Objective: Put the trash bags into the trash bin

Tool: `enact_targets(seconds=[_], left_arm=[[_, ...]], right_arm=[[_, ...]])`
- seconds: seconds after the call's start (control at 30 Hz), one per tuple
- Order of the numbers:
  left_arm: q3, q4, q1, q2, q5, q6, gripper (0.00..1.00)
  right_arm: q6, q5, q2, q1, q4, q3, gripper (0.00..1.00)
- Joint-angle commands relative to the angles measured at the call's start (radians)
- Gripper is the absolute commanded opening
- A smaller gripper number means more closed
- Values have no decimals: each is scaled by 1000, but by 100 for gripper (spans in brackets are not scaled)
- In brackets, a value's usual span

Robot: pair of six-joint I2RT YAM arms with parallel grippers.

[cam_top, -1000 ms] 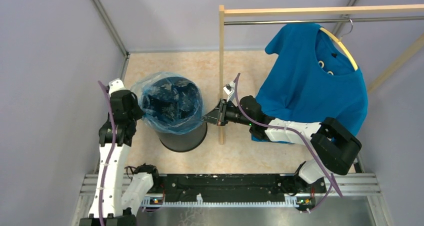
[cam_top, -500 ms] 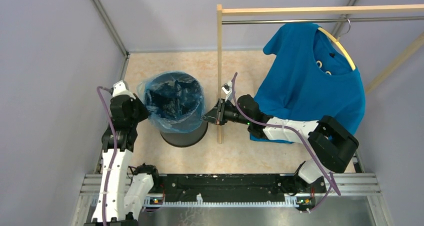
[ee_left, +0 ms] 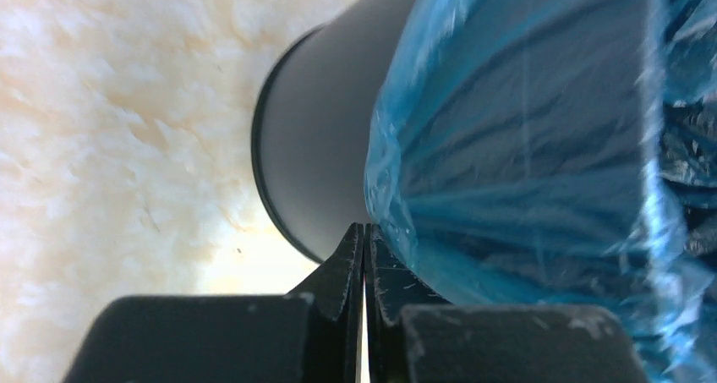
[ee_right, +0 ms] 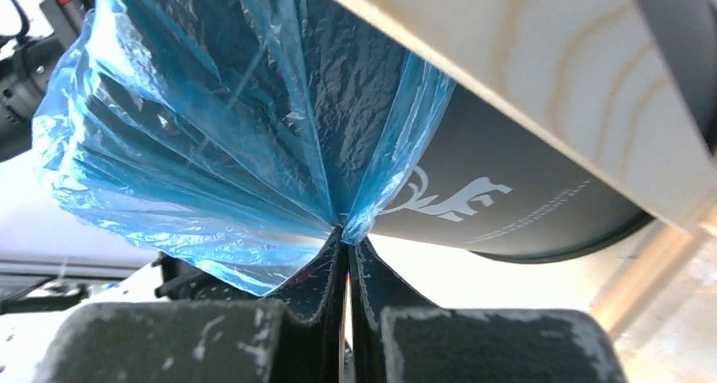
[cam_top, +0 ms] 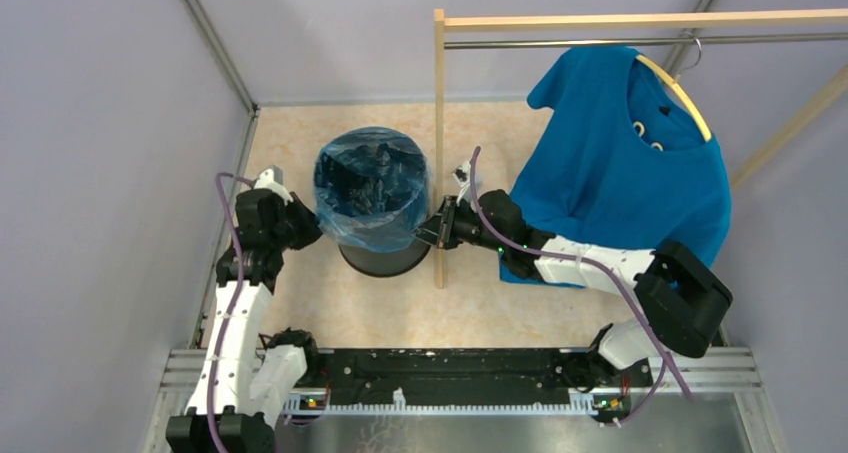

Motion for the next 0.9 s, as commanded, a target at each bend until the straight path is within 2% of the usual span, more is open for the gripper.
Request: enact_targets(seconds=[0.0, 0.27, 0.3, 0.37, 0.47, 0.53, 0.6, 0.77, 0.87], left_arm=[[-47, -83, -16, -56, 76, -69, 4], [-5, -178, -15, -176, -70, -117, 9], [11, -199, -15, -184, -99, -119, 9], [50, -241, -15, -205, -159, -117, 13], [107, -284, -16, -247, -272, -96, 31], [146, -288, -15, -261, -313, -82, 53], [185, -267, -15, -249, -305, -57, 70], [255, -229, -16, -208, -286, -5, 82], [231, -175, -15, -206, -298, 14, 84]], right_arm=[[-117, 111, -63, 1, -72, 20, 0], [-312, 191, -130, 1, -293, 64, 1], [-336, 208, -143, 0, -326, 72, 3], [-387, 226, -172, 1, -398, 89, 15], [-446, 267, -222, 1, -486, 116, 35], [-466, 272, -259, 0, -533, 128, 47], [-477, 260, -287, 1, -558, 142, 54], [-458, 196, -313, 2, -560, 176, 58], [-429, 168, -306, 2, -522, 172, 58]])
